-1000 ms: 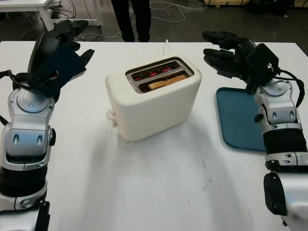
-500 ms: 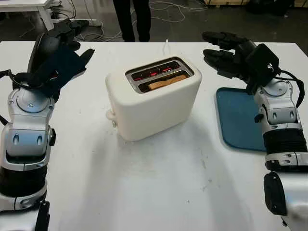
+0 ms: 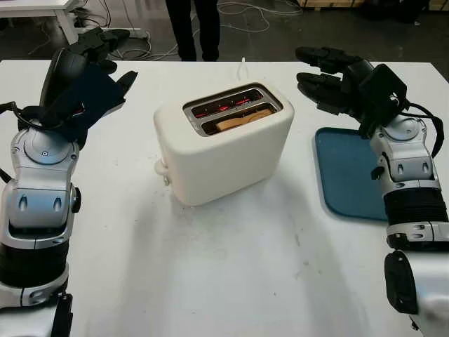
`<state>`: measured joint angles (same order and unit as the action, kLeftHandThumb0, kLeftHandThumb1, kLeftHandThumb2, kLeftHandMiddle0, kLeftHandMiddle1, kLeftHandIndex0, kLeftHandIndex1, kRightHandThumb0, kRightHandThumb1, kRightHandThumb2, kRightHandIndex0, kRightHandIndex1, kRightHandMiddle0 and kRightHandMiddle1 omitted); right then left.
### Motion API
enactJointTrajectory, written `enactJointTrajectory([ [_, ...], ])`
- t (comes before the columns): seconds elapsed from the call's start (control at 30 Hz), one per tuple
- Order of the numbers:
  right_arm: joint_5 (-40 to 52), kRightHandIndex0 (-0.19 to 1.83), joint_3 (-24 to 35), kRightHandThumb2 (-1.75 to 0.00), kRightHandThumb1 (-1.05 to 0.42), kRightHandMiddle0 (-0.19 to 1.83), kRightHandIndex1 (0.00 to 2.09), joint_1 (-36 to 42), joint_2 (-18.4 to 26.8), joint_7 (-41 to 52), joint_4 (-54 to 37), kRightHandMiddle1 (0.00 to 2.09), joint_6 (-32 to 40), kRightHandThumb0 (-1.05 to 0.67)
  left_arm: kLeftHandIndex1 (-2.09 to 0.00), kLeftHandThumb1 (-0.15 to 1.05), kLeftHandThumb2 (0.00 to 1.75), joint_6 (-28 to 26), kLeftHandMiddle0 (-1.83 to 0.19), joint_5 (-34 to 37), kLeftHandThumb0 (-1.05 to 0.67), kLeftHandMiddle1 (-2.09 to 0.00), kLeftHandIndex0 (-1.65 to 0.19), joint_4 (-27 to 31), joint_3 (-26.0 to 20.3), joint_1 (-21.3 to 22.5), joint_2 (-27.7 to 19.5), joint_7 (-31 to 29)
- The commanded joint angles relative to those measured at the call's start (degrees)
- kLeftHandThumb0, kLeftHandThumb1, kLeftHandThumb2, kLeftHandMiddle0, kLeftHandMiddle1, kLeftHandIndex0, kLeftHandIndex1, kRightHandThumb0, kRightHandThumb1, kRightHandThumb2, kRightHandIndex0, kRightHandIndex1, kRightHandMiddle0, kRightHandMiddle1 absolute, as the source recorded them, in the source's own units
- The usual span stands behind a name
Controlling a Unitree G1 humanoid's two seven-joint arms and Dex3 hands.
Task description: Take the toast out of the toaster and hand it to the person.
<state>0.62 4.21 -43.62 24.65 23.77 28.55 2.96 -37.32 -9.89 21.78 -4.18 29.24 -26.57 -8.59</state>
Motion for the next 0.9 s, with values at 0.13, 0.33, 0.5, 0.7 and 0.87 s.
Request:
enactJointTrajectory([
  [0.13,0.33,0.51,0.09,-0.29,-0.92,0.5,0.01,-1.13,0.42,0.22,-0.14,0.0,-1.26,-0.35,-0.29,0.92,0.45,1.17,-0.01,-0.72,-0.36,-1.02,-0.34,-0.22,0.08,-0.03,-0.99,-0.51],
  [0.33,0.0,0.52,-0.08,-0.28,-0.92,0.51,0.02,-1.23,0.43,-0.02,-0.03,0.01,-1.24,-0.37,-0.29,0.92,0.45,0.75,0.0,-0.4,-0.35,-0.99,-0.31,-0.09,-0.04,0.11,-0.75,-0.39],
  [0.5,0.34,0.52,0.15,-0.28,-0.92,0.51,0.01,-1.05,0.3,-0.06,-0.7,0.01,-0.68,-0.35,-0.3,0.92,0.45,0.45,0.0,-0.35,-0.35,-0.99,-0.31,-0.2,-0.03,0.36,-0.69,-0.39],
  [0.7,0.31,0.52,0.09,-0.28,-0.92,0.51,0.02,-1.24,0.27,0.06,-0.11,0.01,-1.06,-0.36,-0.31,0.92,0.45,0.8,0.0,-0.2,-0.35,-0.99,-0.31,-0.31,-0.05,0.37,-0.72,-0.48],
  [0.87,0.32,0.52,0.06,-0.29,-0.92,0.51,0.01,-1.1,0.25,0.01,-0.77,0.0,-0.54,-0.34,-0.32,0.92,0.44,1.03,0.0,-0.11,-0.36,-1.0,-0.3,-0.41,-0.21,0.24,-0.54,-0.3],
])
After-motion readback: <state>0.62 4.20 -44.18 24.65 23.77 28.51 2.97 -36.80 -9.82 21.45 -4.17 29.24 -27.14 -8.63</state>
